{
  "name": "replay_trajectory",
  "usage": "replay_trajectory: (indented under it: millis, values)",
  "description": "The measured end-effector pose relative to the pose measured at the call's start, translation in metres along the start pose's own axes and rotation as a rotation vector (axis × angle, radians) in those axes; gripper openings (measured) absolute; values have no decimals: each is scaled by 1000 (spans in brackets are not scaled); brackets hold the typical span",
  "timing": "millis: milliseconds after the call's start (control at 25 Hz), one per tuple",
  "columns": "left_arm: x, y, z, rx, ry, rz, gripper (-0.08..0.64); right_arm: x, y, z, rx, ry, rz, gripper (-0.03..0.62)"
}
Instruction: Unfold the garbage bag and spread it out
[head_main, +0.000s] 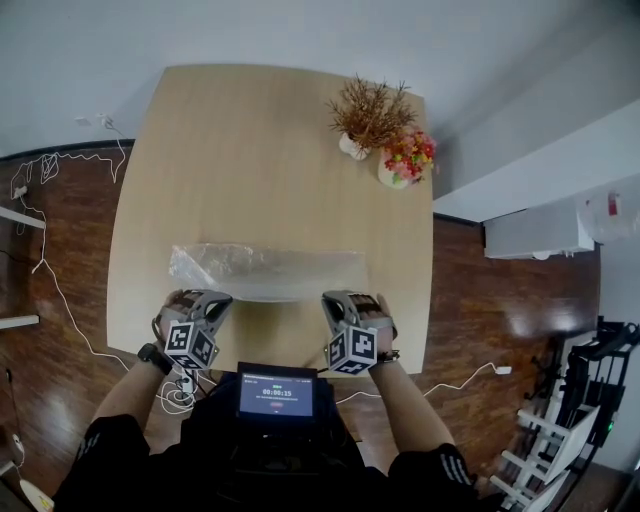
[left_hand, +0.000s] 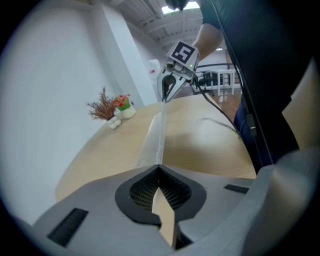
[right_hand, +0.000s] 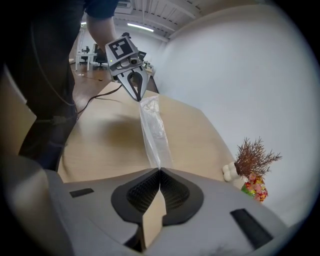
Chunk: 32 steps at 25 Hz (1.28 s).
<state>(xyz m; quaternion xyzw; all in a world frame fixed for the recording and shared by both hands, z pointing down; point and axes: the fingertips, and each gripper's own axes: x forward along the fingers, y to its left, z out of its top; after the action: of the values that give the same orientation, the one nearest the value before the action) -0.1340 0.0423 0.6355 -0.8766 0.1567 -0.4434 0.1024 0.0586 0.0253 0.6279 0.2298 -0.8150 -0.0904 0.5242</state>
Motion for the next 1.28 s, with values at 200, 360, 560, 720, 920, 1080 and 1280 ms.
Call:
replay_trajectory:
  millis: [200,360,560,720,920,1080,1280]
  values:
    - [3,-24,-9,-18,26,-40,0,4,30,-19,60,32,58,32]
    - [10,-48,-24,-16,77,-102,0,13,62,-35,104,61,137,56]
    - [16,-64,-36,-22,124,-149,0,22,93,-46,159,88,224,75]
    - [26,-76,-56,-37,160,-194,0,24,106,-51,214,89,276,108]
    - [32,-89,-67,-59,204,-252,0,18,107,-46,266,64,316,177]
    - [35,-92,-70,-73,218,-271,0,3,94,-36,364,4,321,189]
    - [35,-93,-76,-79,238,-283,0,-30,60,-26,449,-36,310,213]
